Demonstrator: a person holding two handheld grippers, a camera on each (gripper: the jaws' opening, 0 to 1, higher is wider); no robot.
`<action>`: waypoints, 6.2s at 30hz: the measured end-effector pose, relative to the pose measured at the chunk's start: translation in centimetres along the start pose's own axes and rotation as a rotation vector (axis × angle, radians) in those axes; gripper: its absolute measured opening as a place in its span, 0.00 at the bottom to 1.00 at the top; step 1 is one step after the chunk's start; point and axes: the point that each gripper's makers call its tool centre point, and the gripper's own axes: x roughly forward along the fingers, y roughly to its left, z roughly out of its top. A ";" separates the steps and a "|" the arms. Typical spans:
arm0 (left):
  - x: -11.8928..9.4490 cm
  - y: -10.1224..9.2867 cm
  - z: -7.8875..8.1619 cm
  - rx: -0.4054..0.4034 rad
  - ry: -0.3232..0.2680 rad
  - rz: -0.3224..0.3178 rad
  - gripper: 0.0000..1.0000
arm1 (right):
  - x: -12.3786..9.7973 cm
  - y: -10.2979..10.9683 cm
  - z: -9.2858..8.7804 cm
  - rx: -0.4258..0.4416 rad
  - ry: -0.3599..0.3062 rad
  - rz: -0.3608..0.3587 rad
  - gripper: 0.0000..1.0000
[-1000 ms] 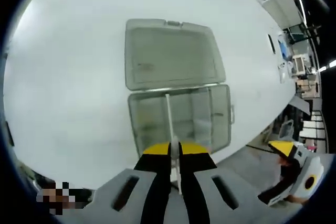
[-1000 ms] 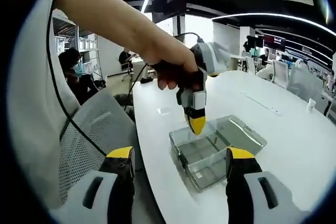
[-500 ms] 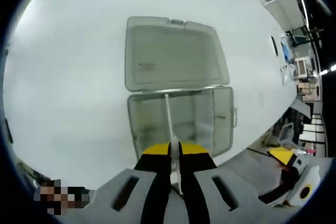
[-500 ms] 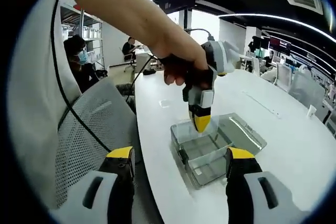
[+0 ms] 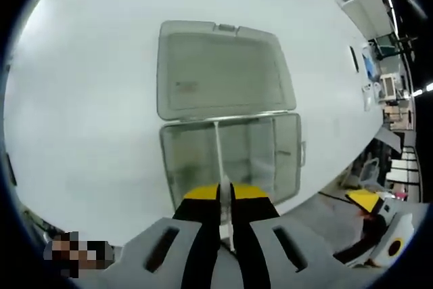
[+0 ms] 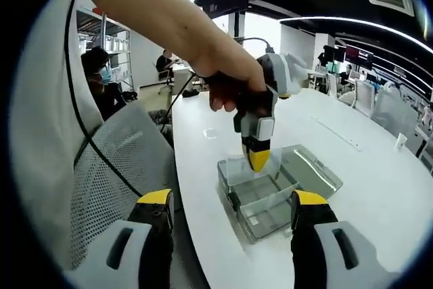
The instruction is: Insert the divider into the dual guide fixture by aligning both edges with the guide slots and pushing it downward to the bottom, including one-sided entry, uneven engagement, binding, and posture correction.
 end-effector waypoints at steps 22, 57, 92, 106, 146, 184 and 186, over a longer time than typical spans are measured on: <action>0.4 0.3 -0.1 0.001 0.027 0.025 0.02 | -0.4 -0.3 0.0 0.008 -0.006 -0.010 0.68; 0.6 0.0 -0.3 0.109 0.048 0.118 0.02 | -0.5 -0.2 0.0 0.014 -0.009 -0.012 0.67; 0.6 0.1 -0.2 0.122 0.050 0.125 0.02 | -0.7 -0.1 -0.2 0.028 -0.013 -0.020 0.66; 0.7 0.4 -0.1 0.131 0.073 0.153 0.02 | -0.9 -0.3 -0.1 0.031 -0.017 -0.025 0.66; 0.7 0.1 -0.1 0.137 0.093 0.159 0.02 | -1.1 -0.3 -0.3 0.034 -0.010 -0.029 0.65; 1.2 0.1 -0.1 0.169 0.094 0.178 0.02 | -1.2 -0.2 -0.6 0.044 -0.008 -0.031 0.65; 1.1 0.1 -0.2 0.174 0.094 0.177 0.02 | -1.2 -0.2 -0.6 0.046 -0.010 -0.030 0.65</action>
